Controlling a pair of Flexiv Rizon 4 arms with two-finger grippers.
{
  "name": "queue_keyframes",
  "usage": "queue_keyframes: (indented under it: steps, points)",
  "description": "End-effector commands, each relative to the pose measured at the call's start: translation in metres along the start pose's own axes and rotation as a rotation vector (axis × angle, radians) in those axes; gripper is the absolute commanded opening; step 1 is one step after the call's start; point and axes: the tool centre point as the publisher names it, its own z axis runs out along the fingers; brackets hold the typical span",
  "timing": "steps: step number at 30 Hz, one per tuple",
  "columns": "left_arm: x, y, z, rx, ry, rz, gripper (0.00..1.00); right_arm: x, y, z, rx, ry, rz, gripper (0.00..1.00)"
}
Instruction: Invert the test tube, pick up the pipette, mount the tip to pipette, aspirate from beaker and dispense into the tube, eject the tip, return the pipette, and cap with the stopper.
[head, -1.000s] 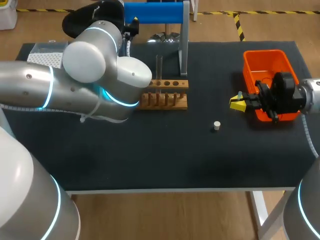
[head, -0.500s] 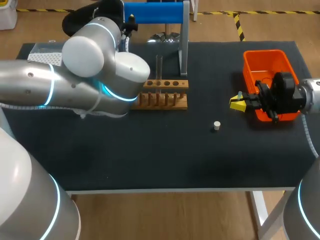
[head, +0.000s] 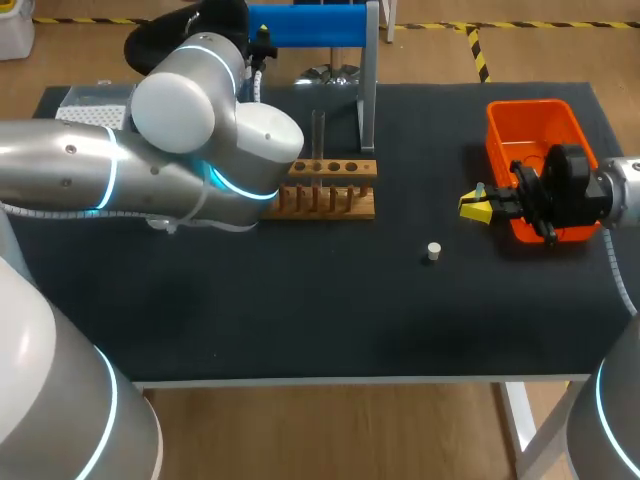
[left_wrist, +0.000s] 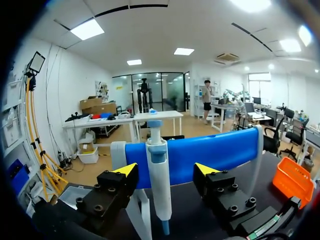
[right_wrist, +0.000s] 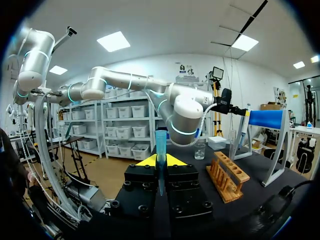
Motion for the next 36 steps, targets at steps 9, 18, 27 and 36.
queue_keyframes:
  steps: [9, 18, 27, 36]
  points:
    - [-0.001, 0.004, 0.011, 0.013, -0.008, 0.000, 0.55, 0.001, 0.000, 0.000, 0.002, -0.001, 0.000, 0.00]
    - [-0.002, 0.006, 0.018, 0.017, -0.012, -0.002, 0.49, 0.001, 0.000, 0.000, 0.002, -0.001, 0.000, 0.00]
    - [-0.004, 0.006, 0.024, 0.016, -0.013, -0.002, 0.48, 0.001, 0.000, 0.000, 0.002, -0.001, 0.000, 0.00]
    - [-0.006, 0.005, 0.029, 0.018, -0.015, -0.002, 0.47, 0.001, 0.000, 0.000, 0.002, -0.001, 0.000, 0.00]
